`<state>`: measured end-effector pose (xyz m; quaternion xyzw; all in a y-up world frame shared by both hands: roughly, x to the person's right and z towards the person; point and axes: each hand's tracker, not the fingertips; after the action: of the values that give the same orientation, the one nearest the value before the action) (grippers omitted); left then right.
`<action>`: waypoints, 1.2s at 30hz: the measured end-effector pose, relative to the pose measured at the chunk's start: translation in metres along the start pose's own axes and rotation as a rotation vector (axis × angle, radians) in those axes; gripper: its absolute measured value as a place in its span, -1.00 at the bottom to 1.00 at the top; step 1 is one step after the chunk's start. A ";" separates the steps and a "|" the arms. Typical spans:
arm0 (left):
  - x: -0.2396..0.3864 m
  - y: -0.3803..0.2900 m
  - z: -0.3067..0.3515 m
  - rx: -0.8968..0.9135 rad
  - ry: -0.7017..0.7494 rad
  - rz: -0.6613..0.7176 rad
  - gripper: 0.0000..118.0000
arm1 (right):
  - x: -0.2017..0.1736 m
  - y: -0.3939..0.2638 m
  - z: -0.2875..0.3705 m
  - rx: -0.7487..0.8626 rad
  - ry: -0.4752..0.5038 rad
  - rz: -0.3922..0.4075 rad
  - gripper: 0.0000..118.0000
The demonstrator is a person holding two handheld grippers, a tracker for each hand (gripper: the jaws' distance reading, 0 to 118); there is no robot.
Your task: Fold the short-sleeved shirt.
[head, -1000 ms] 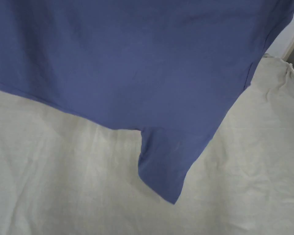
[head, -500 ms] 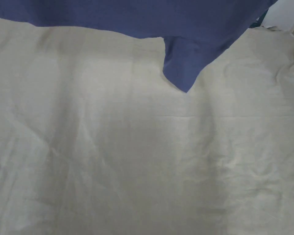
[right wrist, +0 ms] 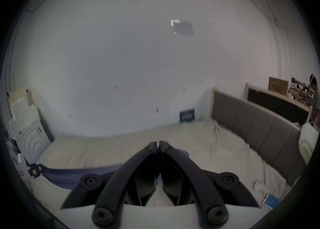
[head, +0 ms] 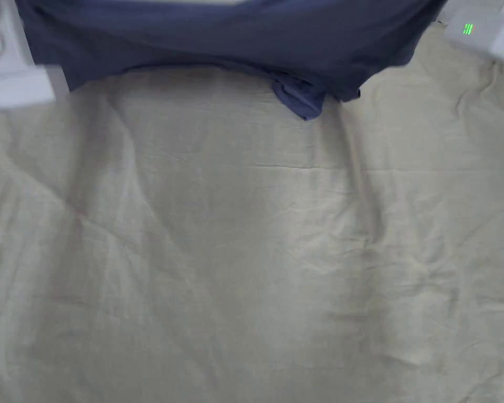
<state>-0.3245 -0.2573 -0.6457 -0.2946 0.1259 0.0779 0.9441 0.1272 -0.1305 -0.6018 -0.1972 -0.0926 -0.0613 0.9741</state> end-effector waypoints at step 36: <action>-0.165 -0.282 0.158 -0.347 -0.076 0.111 -1.00 | 0.142 -0.364 0.241 -0.430 0.087 -0.109 -0.97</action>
<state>-0.3896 -0.4079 -0.3217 -0.4423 0.0910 0.1612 0.8775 0.1711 -0.3800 -0.2186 -0.3921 -0.0459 -0.1403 0.9080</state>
